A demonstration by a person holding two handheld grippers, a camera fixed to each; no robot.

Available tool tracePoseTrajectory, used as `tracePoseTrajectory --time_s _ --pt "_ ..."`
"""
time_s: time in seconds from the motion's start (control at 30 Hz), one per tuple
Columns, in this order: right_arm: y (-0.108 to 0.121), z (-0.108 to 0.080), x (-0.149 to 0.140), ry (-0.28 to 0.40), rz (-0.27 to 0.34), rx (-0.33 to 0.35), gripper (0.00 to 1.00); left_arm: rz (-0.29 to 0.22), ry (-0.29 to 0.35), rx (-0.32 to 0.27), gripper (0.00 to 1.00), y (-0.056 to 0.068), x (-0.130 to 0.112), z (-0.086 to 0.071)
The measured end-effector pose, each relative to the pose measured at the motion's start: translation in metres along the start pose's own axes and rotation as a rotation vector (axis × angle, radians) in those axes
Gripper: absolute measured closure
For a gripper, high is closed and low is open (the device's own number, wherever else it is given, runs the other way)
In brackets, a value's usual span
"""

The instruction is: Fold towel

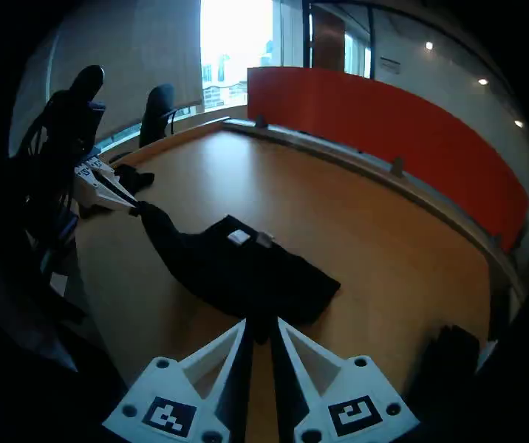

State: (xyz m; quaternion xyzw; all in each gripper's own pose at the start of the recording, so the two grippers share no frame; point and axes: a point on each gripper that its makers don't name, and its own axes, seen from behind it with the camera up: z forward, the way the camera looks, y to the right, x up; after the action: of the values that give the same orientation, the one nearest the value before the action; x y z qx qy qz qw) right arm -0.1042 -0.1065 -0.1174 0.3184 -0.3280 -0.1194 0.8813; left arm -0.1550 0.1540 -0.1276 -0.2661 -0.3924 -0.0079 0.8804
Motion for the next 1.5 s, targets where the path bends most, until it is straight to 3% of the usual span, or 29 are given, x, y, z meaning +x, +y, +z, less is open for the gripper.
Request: tracePoseTrajectory --time_s 0.8,1.5 --pt "0.044 0.060 0.000 -0.067 0.010 -0.021 0.85 -0.042 -0.016 0.034 0.90 -0.036 0.023 0.069" --pt "0.068 0.094 -0.025 -0.122 0.040 -0.036 0.85 -0.033 -0.030 0.037 0.89 -0.050 0.018 0.108"
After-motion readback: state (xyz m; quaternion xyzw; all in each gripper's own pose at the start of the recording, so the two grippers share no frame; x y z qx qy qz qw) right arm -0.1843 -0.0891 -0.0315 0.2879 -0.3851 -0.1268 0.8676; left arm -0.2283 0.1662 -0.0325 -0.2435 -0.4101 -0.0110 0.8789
